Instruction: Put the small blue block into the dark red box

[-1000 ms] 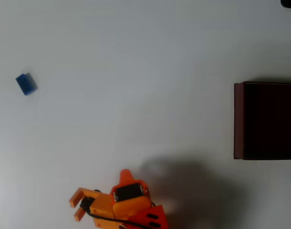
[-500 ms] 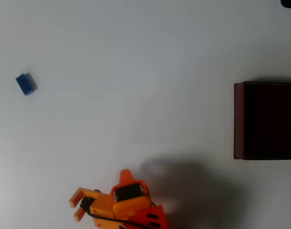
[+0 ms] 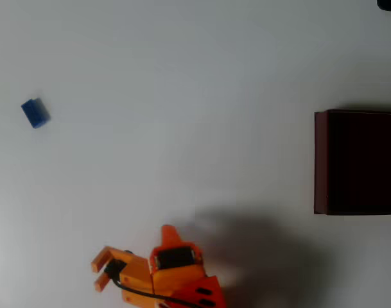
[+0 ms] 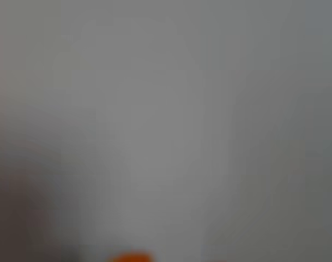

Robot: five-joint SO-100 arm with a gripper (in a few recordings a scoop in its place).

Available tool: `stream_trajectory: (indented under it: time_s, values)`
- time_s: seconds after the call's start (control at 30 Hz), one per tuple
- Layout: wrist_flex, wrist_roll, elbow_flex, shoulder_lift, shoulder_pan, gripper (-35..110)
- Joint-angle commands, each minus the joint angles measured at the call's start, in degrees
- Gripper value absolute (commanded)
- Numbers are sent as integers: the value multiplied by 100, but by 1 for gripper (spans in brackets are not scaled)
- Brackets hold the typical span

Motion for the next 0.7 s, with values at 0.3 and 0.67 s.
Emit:
stream_trajectory:
  time_s: [0.3, 0.67]
  values:
    - [-62, 4210, -861, -176, -246, 11]
    - [-1327, 7813, -2180, -3841, -1714, 21]
